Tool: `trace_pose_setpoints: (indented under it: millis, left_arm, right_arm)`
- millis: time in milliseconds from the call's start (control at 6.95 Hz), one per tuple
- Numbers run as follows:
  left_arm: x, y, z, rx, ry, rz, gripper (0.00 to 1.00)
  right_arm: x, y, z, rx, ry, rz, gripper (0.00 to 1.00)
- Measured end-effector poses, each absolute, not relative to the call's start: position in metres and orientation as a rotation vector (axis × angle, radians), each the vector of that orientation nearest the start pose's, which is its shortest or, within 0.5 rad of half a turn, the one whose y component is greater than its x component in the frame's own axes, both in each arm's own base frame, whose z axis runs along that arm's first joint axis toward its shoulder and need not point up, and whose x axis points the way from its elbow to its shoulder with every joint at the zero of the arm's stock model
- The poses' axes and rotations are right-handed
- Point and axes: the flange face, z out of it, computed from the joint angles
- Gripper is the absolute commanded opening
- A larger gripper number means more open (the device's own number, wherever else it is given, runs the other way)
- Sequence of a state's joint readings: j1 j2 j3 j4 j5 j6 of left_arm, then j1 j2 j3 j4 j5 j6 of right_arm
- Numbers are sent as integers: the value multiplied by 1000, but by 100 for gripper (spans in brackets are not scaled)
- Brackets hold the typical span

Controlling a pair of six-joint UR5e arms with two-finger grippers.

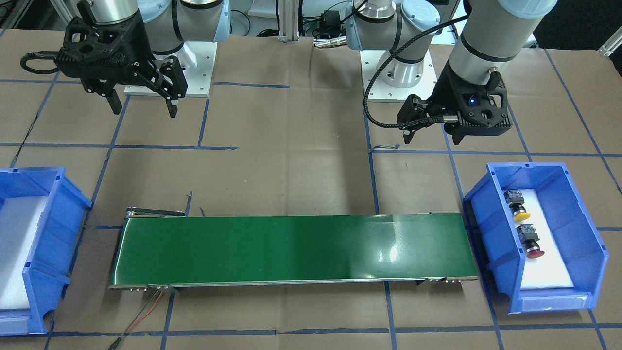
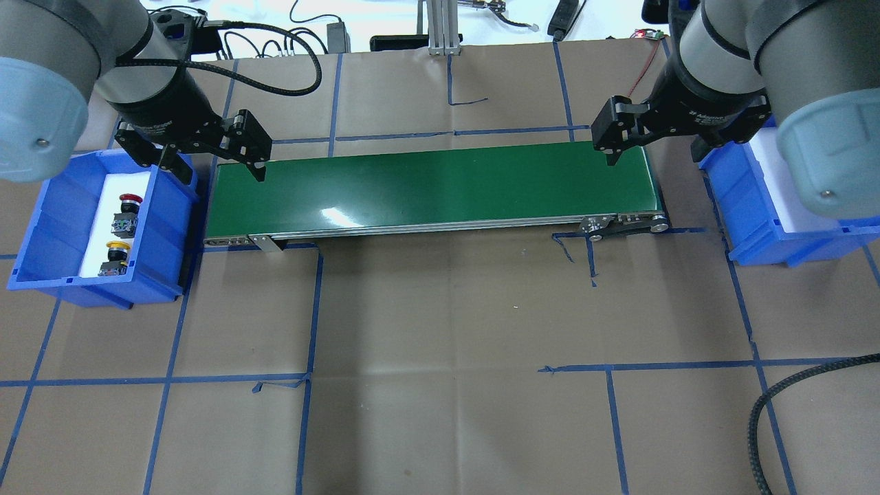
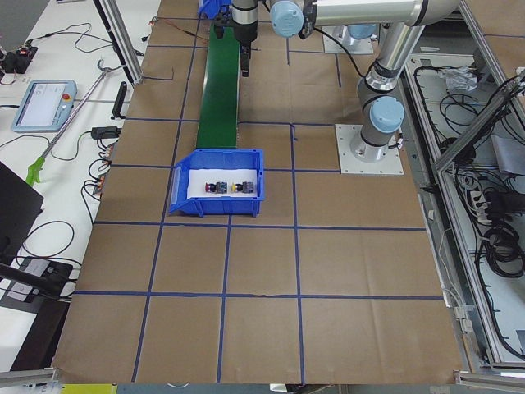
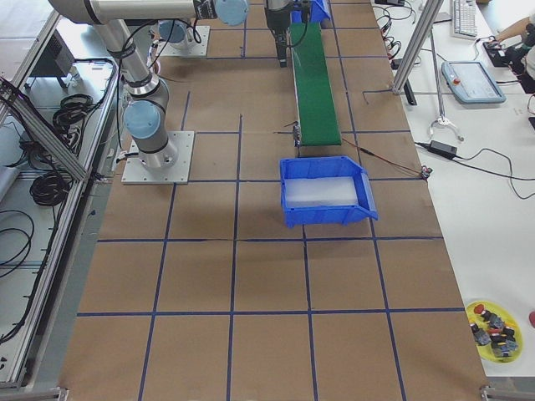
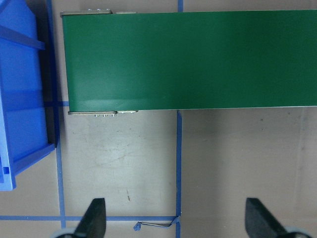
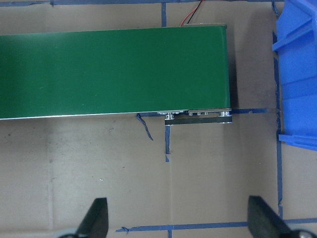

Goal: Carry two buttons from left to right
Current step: 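Move the left gripper over the blue bin holding the buttons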

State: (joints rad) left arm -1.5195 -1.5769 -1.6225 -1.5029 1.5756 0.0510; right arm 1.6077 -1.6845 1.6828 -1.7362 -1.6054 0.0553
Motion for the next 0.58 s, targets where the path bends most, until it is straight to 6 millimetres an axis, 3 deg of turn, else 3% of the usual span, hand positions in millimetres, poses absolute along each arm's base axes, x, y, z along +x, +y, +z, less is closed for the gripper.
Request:
trace_pose_setpoints:
  millis: [288, 432, 576]
  left_arm:
    - [-95, -504, 467, 38, 3131, -22, 100]
    - [-69, -509, 467, 50, 3130, -27, 100]
    - [-26, -514, 466, 19, 3136, -23, 100]
  right_arm:
    - [146, -458, 509, 36, 3154, -280, 100]
    - [146, -460, 508, 36, 3154, -275, 100]
    - [146, -461, 507, 36, 3154, -272, 100]
